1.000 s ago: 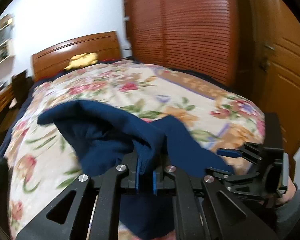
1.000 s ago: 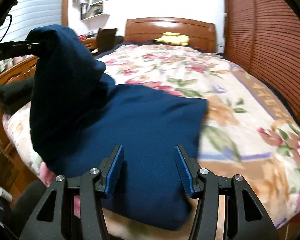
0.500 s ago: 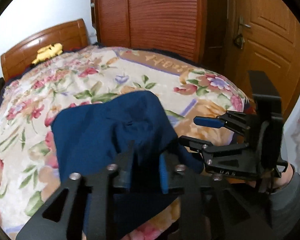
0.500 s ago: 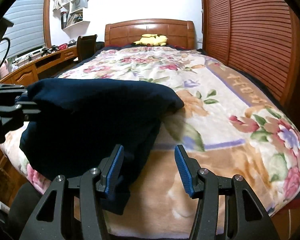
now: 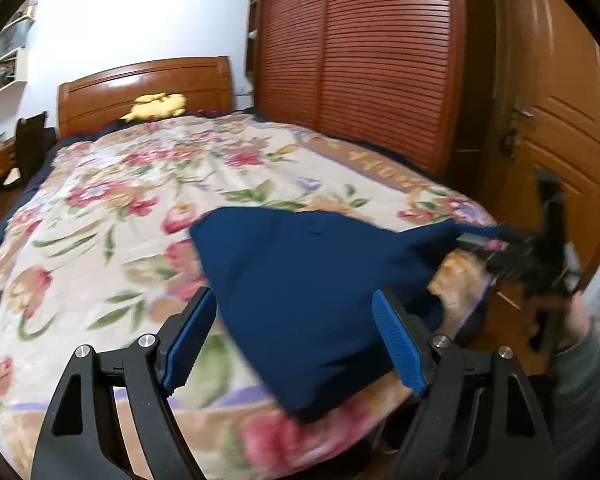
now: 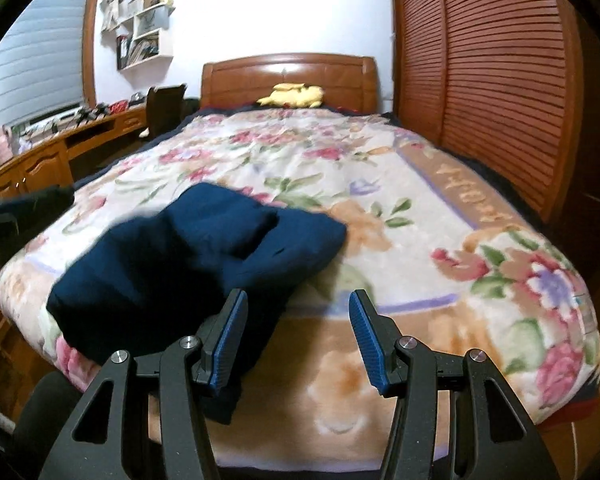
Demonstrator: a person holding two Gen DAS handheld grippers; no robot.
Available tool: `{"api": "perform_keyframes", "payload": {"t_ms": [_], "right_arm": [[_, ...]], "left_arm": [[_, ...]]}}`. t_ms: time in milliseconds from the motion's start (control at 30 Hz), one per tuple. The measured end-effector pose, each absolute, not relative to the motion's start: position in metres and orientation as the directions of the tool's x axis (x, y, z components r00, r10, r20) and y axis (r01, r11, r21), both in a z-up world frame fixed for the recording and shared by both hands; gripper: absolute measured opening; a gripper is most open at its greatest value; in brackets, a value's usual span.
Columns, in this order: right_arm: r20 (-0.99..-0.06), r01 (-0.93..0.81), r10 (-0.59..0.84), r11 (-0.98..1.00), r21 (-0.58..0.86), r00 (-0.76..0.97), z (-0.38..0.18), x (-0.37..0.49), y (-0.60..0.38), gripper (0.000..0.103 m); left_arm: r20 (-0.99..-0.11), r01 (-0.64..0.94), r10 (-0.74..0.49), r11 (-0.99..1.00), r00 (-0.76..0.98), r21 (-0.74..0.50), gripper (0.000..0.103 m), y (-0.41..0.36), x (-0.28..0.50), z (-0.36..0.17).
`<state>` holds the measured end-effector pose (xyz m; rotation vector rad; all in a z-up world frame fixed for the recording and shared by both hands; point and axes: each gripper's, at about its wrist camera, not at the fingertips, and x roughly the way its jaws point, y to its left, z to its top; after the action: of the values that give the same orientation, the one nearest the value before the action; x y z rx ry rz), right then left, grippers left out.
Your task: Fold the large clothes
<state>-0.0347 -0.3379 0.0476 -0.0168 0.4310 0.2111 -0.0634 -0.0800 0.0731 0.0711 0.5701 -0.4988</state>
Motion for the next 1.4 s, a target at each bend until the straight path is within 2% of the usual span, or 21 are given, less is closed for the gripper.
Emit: {"api": "perform_keyframes", "payload": {"t_ms": [100, 267, 600, 700, 833, 1000, 1200, 1400], "right_arm": [[-0.391, -0.213, 0.204, 0.977, 0.020, 0.898, 0.061, -0.041, -0.342, 0.055], [-0.404, -0.272, 0.232, 0.961, -0.042, 0.885, 0.075, -0.036, -0.320, 0.055], [-0.367, -0.294, 0.228, 0.946, -0.134, 0.902, 0.090, -0.026, -0.273, 0.055], [-0.393, -0.326, 0.251, 0.936, -0.136, 0.885, 0.084, -0.024, -0.265, 0.055], [-0.472, -0.340, 0.227, 0.926, -0.167, 0.852, 0.061, -0.014, -0.257, 0.055], [-0.600, -0.380, 0.263, 0.922, -0.074, 0.755, 0.017, 0.003, -0.272, 0.055], [-0.617, -0.360, 0.296, 0.933, 0.023, 0.729, -0.004, 0.010, -0.293, 0.055], [-0.605, -0.345, 0.257, 0.938, -0.031, 0.754, 0.004, 0.010, -0.282, 0.055]], "left_arm": [[-0.540, 0.426, -0.387, 0.903, 0.747, -0.057, 0.081, -0.063, -0.056, 0.069], [-0.533, 0.379, -0.359, 0.922, 0.766, -0.078, 0.081, -0.044, -0.045, 0.064], [-0.554, 0.365, -0.341, 0.928, 0.759, -0.071, 0.081, -0.023, -0.045, 0.033], [-0.553, 0.371, -0.347, 0.926, 0.758, -0.073, 0.081, -0.019, -0.045, 0.030], [-0.545, 0.378, -0.362, 0.922, 0.757, -0.086, 0.081, -0.014, -0.050, 0.032], [-0.531, 0.384, -0.366, 0.920, 0.764, -0.082, 0.081, -0.006, -0.063, 0.036], [-0.529, 0.378, -0.370, 0.921, 0.764, -0.099, 0.081, -0.002, -0.073, 0.036], [-0.521, 0.389, -0.379, 0.916, 0.765, -0.095, 0.081, -0.004, -0.076, 0.041]]}}
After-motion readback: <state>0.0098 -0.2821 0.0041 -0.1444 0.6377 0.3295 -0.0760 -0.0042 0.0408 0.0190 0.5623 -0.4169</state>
